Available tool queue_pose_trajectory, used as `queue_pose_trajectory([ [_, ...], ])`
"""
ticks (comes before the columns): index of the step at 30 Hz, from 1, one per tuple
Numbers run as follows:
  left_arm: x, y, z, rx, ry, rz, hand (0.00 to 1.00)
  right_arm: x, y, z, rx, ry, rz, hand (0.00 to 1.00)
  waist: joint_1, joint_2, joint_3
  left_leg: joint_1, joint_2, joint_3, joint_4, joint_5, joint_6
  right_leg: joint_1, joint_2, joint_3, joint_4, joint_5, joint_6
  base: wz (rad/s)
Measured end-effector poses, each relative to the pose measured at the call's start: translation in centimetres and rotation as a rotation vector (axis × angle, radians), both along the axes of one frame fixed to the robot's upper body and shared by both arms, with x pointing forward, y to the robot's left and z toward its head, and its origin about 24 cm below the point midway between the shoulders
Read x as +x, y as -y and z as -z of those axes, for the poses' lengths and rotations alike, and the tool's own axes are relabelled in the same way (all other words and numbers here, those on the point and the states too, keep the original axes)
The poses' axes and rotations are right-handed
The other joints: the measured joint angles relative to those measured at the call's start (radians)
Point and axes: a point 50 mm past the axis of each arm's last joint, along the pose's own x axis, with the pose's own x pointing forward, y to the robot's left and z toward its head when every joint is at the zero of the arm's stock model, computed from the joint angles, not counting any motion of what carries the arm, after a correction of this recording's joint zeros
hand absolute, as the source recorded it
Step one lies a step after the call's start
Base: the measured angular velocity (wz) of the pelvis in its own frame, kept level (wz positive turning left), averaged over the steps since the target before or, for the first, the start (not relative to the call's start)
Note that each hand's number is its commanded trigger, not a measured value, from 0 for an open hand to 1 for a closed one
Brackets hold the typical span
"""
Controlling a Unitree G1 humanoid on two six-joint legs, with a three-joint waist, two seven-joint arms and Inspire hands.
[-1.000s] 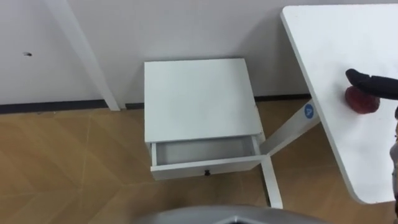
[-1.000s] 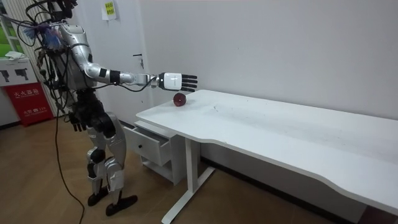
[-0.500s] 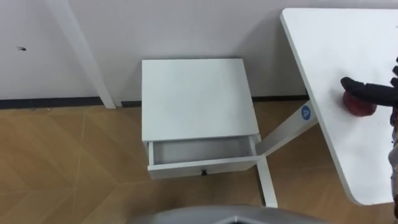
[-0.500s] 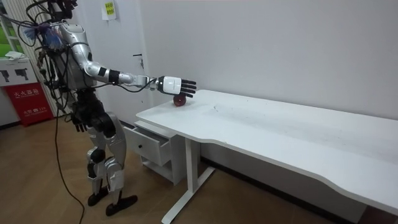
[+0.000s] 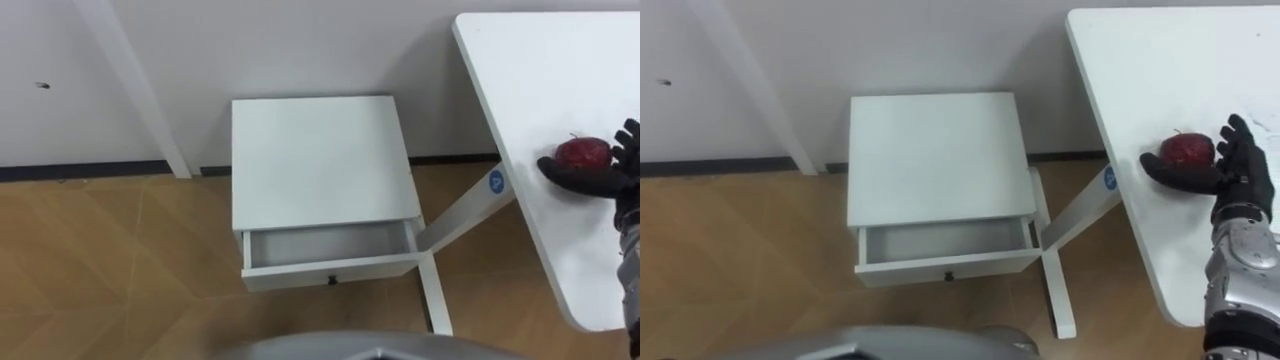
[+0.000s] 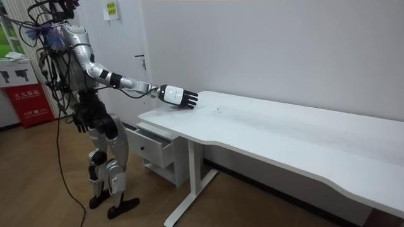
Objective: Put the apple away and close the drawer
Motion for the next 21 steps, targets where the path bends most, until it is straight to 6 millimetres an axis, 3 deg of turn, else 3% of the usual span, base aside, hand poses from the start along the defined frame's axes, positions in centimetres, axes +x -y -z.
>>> queue_pose_trajectory([
  [1,0.0,0.0,0.0,0.0,0.0,0.0,0.0,0.0,-0.1,0.1,-0.001,-0.003,-0.004,0.6,0.0,0.0,0.0007,0.001,0.0,0.0,-0.001,0.0,0.0,0.001,0.0,0.0,-0.001,0.0,0.0,0.0],
  [2,0.1,0.0,0.0,0.0,0.002,0.002,0.0,-0.2,-0.1,0.2,-0.005,-0.008,-0.005,1.0,0.002,-0.002,0.0012,0.004,0.0,0.0,-0.003,0.0,0.0,0.004,0.001,-0.001,-0.003,0.0,0.0,0.0],
  [14,0.4,0.1,0.1,0.002,-0.001,0.021,0.0,-1.4,1.1,1.0,-0.07,-0.058,0.064,1.0,0.003,-0.005,0.0007,0.008,0.001,-0.018,0.005,0.0,0.0,0.021,0.0,-0.021,-0.006,-0.002,-0.001,0.04],
  [21,0.3,0.1,0.1,-0.02,-0.013,0.044,0.0,-1.5,1.3,1.4,-0.07,-0.086,0.073,1.0,0.007,-0.019,0.0006,0.021,0.003,-0.026,0.004,-0.004,-0.007,0.027,0.001,-0.027,-0.002,-0.016,-0.002,0.04],
])
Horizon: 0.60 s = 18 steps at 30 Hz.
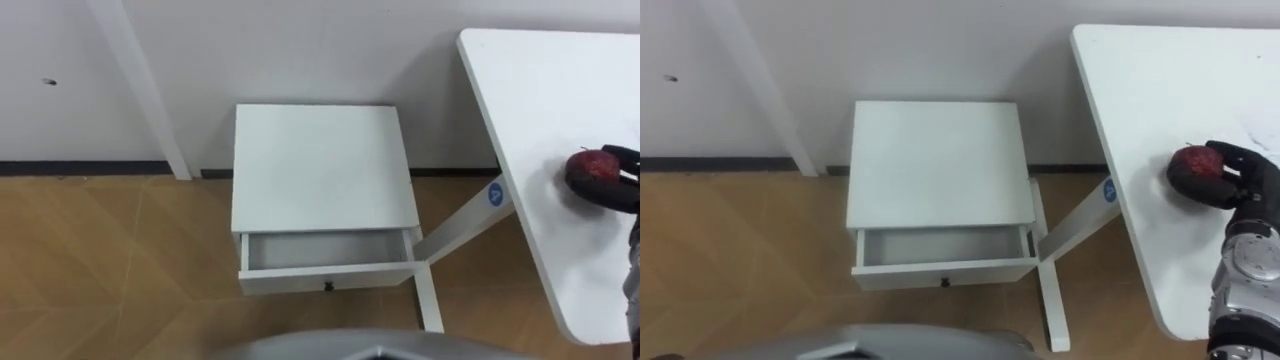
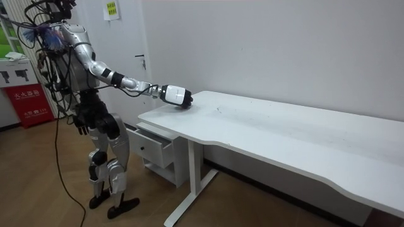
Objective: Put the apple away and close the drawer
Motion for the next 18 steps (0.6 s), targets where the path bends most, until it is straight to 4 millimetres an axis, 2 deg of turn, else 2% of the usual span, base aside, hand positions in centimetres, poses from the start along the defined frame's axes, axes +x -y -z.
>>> queue_pose_trajectory([
  [7,0.4,-0.1,0.0,-0.016,0.009,0.008,0.0,0.3,-0.1,-0.1,-0.028,-0.013,-0.021,1.0,0.001,-0.002,-0.0014,0.0,-0.002,-0.003,0.0,0.0,0.0,0.005,0.0,0.0,0.003,0.001,-0.001,-0.02],
  [13,0.5,0.1,0.1,-0.031,0.0,0.033,0.0,1.4,-1.1,-0.4,-0.053,-0.022,-0.095,1.0,0.003,-0.002,-0.0009,-0.001,-0.001,0.004,0.0,0.0,0.0,-0.001,0.0,0.006,0.011,0.001,-0.001,-0.01],
  [16,1.2,0.3,0.2,-0.039,0.007,0.057,0.0,3.0,-2.9,-1.2,-0.09,-0.021,-0.233,1.0,0.007,-0.002,-0.001,-0.013,-0.002,0.005,0.002,0.0,0.0,-0.012,-0.001,0.006,0.015,0.001,-0.001,-0.01],
  [18,1.9,0.6,0.3,-0.05,0.005,0.102,0.0,4.6,-5.2,-1.9,-0.141,-0.025,-0.406,1.0,0.018,-0.001,-0.0002,-0.021,-0.002,0.007,0.004,0.0,0.0,-0.019,0.0,0.006,0.016,0.004,-0.005,0.0],
])
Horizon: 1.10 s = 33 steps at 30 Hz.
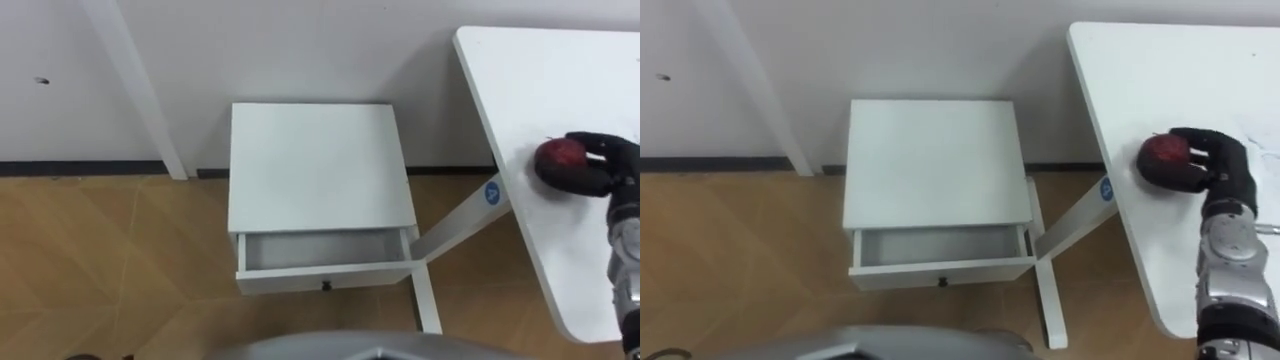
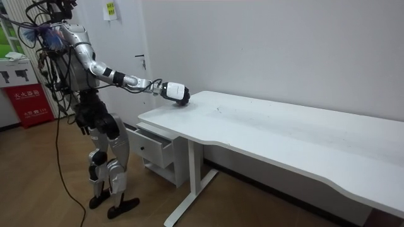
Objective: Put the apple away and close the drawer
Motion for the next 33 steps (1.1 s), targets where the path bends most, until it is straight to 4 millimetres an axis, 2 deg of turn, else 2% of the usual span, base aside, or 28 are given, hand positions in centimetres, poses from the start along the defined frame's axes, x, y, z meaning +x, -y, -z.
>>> queue_pose_trajectory([
  [4,1.1,0.5,0.2,-0.015,0.009,0.037,0.0,1.1,-3.1,-0.3,-0.026,-0.019,-0.196,1.0,0.032,0.005,0.0029,-0.003,0.001,-0.004,0.012,0.0,0.0,0.001,0.0,0.0,0.0,0.0,0.0,0.05],
  [6,1.4,0.7,0.2,-0.019,0.016,0.047,0.0,1.4,-5.7,-0.6,-0.047,-0.029,-0.329,1.0,0.049,0.013,0.0047,-0.008,0.0,-0.005,0.011,0.0,0.0,-0.003,-0.001,-0.003,-0.001,0.0,0.0,0.0],
  [7,1.4,0.7,0.2,-0.02,0.013,0.054,0.0,1.5,-6.4,-0.8,-0.057,-0.027,-0.368,1.0,0.052,0.016,0.0046,-0.011,0.0,-0.006,0.01,0.0,0.0,-0.006,-0.001,-0.004,-0.001,-0.001,0.001,0.0],
  [8,1.4,0.9,0.3,-0.026,0.008,0.066,0.0,1.7,-7.5,-1.1,-0.071,-0.022,-0.436,1.0,0.054,0.023,0.0018,-0.018,0.0,-0.006,0.007,0.0,0.0,-0.017,-0.002,-0.004,-0.001,-0.001,0.001,0.0],
  [9,1.5,1.0,0.3,-0.033,0.005,0.072,0.0,1.8,-8.4,-1.3,-0.059,-0.016,-0.478,1.0,0.06,0.028,0.0042,-0.021,0.0,-0.007,0.007,0.0,0.0,-0.018,-0.002,-0.005,-0.001,0.0,0.001,0.0],
  [12,1.4,1.1,0.4,-0.051,-0.008,0.073,0.0,2.0,-9.9,-1.6,-0.065,-0.013,-0.556,1.0,0.064,0.029,0.0029,-0.025,0.0,-0.018,0.007,0.0,0.0,-0.019,-0.002,-0.014,-0.004,-0.001,0.001,0.1],
  [19,1.2,1.2,0.5,-0.064,-0.02,0.073,0.0,2.4,-12.0,-3.6,-0.059,0.073,-0.641,1.0,0.067,0.034,0.0033,-0.03,0.002,-0.031,0.004,0.0,0.0,-0.017,-0.002,-0.026,-0.004,0.0,0.001,0.04],
  [26,2.1,1.4,0.5,-0.033,-0.002,0.1,0.0,2.0,-13.4,-2.8,-0.039,0.021,-0.709,1.0,0.064,0.033,0.003,-0.033,0.001,-0.029,0.01,0.0,0.0,-0.016,-0.006,-0.028,0.001,0.0,0.001,0.01],
  [33,2.4,1.5,0.5,-0.024,0.002,0.119,0.0,1.8,-13.5,-2.4,-0.032,-0.001,-0.721,1.0,0.068,0.028,0.004,-0.039,0.0,-0.029,0.013,0.0,0.0,-0.016,-0.007,-0.03,0.0,0.0,0.001,0.0],
])
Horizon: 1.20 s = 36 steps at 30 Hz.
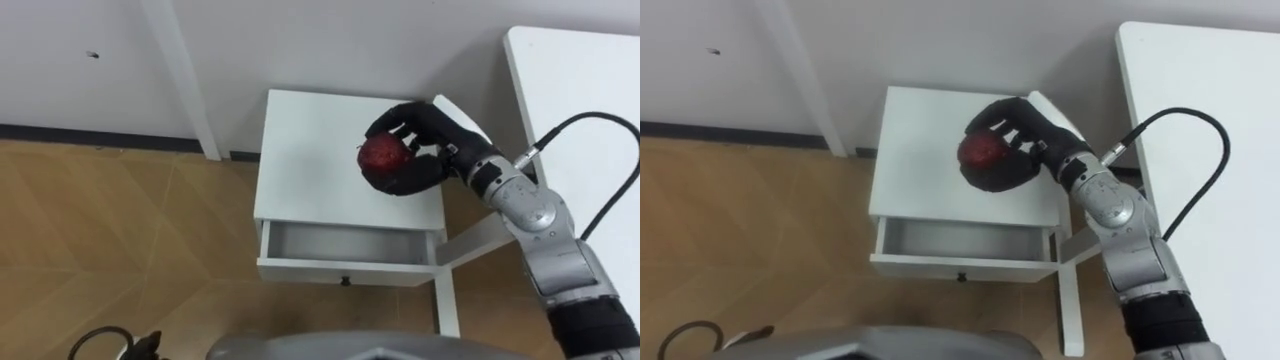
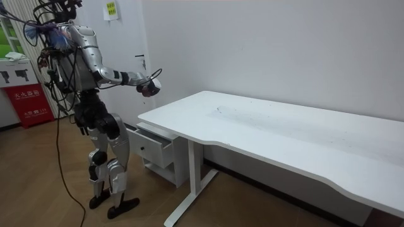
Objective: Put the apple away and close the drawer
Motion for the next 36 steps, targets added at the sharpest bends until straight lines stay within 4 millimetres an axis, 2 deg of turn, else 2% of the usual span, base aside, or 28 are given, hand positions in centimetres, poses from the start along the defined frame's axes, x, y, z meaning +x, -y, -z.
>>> queue_pose_trajectory([
  [2,0.0,0.0,0.0,0.008,0.0,0.008,0.0,-0.1,-0.2,0.2,-0.001,-0.006,-0.007,1.0,0.001,-0.002,0.0007,0.0,0.0,0.0,0.0,0.0,0.0,0.0,0.0,-0.001,-0.001,0.0,0.0,0.0],
  [3,0.1,0.1,0.0,0.009,0.002,0.008,0.0,-0.2,-0.3,0.3,-0.004,-0.011,-0.014,0.57,0.001,-0.004,0.001,0.0,0.0,0.0,0.001,0.0,0.0,0.0,0.0,-0.001,-0.001,0.0,0.001,0.0],
  [5,0.2,0.1,0.0,0.01,0.005,0.009,0.0,-0.3,-0.6,0.4,-0.004,-0.018,-0.028,0.0,-0.001,-0.006,0.0016,0.0,0.0,0.0,0.002,0.0,0.0,0.0,0.0,-0.003,-0.002,0.0,0.001,0.0],
  [16,1.7,0.4,0.0,0.006,0.041,0.018,0.0,-0.5,-0.9,1.2,0.006,-0.05,-0.025,0.0,0.015,-0.004,0.0036,0.0,0.0,0.0,0.0,0.0,0.0,0.0,-0.001,-0.008,-0.001,0.0,0.001,0.0],
  [24,1.7,0.6,0.0,0.01,0.044,0.015,0.0,-0.8,-0.8,1.5,0.005,-0.068,-0.017,0.0,0.017,-0.001,0.0039,-0.004,0.001,-0.001,-0.001,0.0,0.0,0.001,-0.002,-0.013,0.0,0.0,0.001,0.0],
  [31,1.5,0.9,0.2,0.002,0.039,0.011,0.0,-0.8,-0.8,1.5,0.002,-0.071,-0.018,0.0,0.021,0.005,-0.0009,-0.005,0.0,-0.001,0.0,0.0,0.0,0.0,-0.003,-0.014,0.0,0.0,0.001,0.01],
  [36,0.8,0.9,0.2,-0.005,0.023,0.007,0.0,-0.8,-0.8,1.6,-0.01,-0.07,-0.017,0.0,0.019,0.007,-0.001,-0.002,0.0,0.0,0.001,0.001,0.001,0.001,-0.003,-0.014,0.0,0.0,0.001,0.0],
])
